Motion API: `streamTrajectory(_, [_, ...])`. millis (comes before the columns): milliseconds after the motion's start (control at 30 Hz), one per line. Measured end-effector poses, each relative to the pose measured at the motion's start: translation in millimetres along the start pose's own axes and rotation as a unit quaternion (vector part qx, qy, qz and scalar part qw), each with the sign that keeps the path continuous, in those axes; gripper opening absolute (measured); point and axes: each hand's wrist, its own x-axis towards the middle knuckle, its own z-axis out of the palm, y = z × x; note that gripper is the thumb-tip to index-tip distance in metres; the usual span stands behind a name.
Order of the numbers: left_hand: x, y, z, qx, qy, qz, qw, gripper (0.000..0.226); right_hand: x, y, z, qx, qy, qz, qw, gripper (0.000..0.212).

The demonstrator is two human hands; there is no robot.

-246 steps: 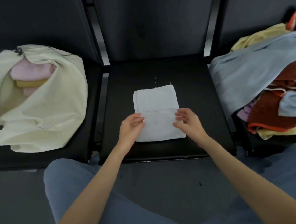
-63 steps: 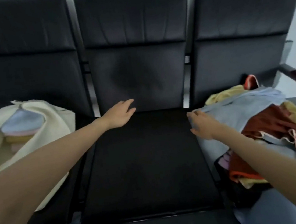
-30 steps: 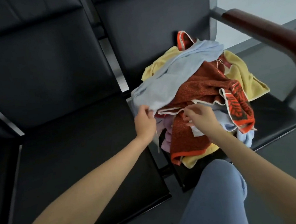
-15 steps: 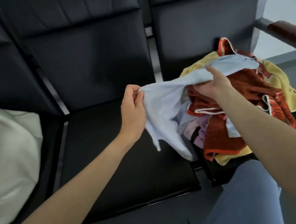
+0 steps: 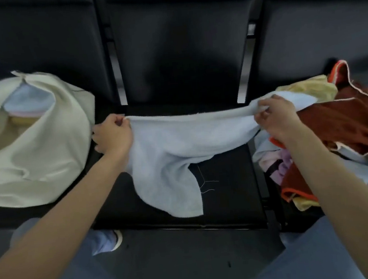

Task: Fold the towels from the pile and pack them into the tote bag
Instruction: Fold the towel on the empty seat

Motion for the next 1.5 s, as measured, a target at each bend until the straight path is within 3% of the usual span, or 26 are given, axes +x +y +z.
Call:
streamTrajectory(100, [11.5,-25.9,-4.4,-0.075,-0.033,-0.105,0.991,0.007,-31.6,40.9,8.9,-0.272,-0.010,-0.092,0.958,0.045])
streamTrajectory(200, [-0.1,-51.3,-5.6,-0.133,-0.066,-0.175,0.973,0.010,-59.7,91.2,9.8,-0.379,-0.063,-0.133,0.914,0.046])
streamTrajectory(367, [-30.0,-89.6,-4.5,-0.206,-0.131,-0.284,0.927,0.030,-79.7,181.8,-9.7,-0.413,-0.103,-0.022,0.905,0.039])
streamTrajectory(500, [-37.9,-103.3,-3.9,-0.223,-0.087,-0.308,0.921,0.012,-61.5,203.1,-27.8,-0.367,-0.019,0.039,0.929,0.038])
streamTrajectory(567, [-40.0,-104.8,-2.2,-0.248,-0.054,-0.317,0.914,0.008,-45.9,198.8,-33.6,-0.352,0.056,0.019,0.934,0.044])
streamTrajectory(633, [-40.0,-105.5,0.7,-0.272,-0.016,-0.326,0.905,0.012,-30.2,190.3,-37.2,-0.412,0.116,-0.042,0.903,0.050])
streamTrajectory(700, [-37.8,-105.8,2.8,-0.284,0.021,-0.337,0.898,0.017,-16.7,181.8,-37.9,-0.498,0.151,-0.091,0.849,0.058])
streamTrajectory(833, [-35.1,-100.8,5.2,-0.335,0.065,-0.360,0.868,0.018,8.3,183.3,-43.4,-0.673,0.141,-0.103,0.719,0.050])
streamTrajectory(900, [-31.6,-95.5,1.6,-0.378,0.069,-0.375,0.844,0.010,14.6,186.0,-49.8,-0.698,0.137,-0.127,0.691,0.036])
streamTrajectory(967, [-23.0,-93.3,-5.4,-0.450,0.043,-0.397,0.799,0.035,17.8,188.8,-54.7,-0.715,0.128,-0.161,0.668,0.026])
streamTrajectory(1033, [-18.6,-90.0,-13.1,-0.490,-0.012,-0.408,0.770,0.042,15.3,190.2,-53.4,-0.723,0.108,-0.186,0.656,0.022])
streamTrajectory(1100, [-14.5,-83.0,-15.9,-0.471,-0.056,-0.389,0.790,0.031,3.3,189.7,-47.0,-0.695,0.059,-0.228,0.679,0.016])
streamTrajectory(1200, [-7.4,-62.1,-9.5,-0.410,-0.080,-0.326,0.848,0.034,-35.7,186.6,-36.9,-0.573,-0.076,-0.227,0.784,0.009])
streamTrajectory(1233, [-5.4,-54.9,-7.0,-0.375,-0.095,-0.306,0.870,0.035,-47.5,187.3,-36.2,-0.549,-0.106,-0.229,0.797,0.011])
streamTrajectory(1367, [-26.7,-28.5,-1.3,-0.336,-0.196,-0.136,0.911,0.017,-70.1,203.8,-46.8,-0.590,-0.156,-0.237,0.756,0.015])
streamTrajectory(1433, [-52.1,-20.6,2.9,-0.264,-0.246,-0.035,0.932,0.018,-78.0,210.1,-53.2,-0.623,-0.176,-0.229,0.727,0.013])
streamTrajectory(1500, [-71.5,-29.5,16.6,-0.180,-0.305,0.047,0.934,0.020,-85.8,216.6,-60.7,-0.660,-0.196,-0.233,0.687,0.028])
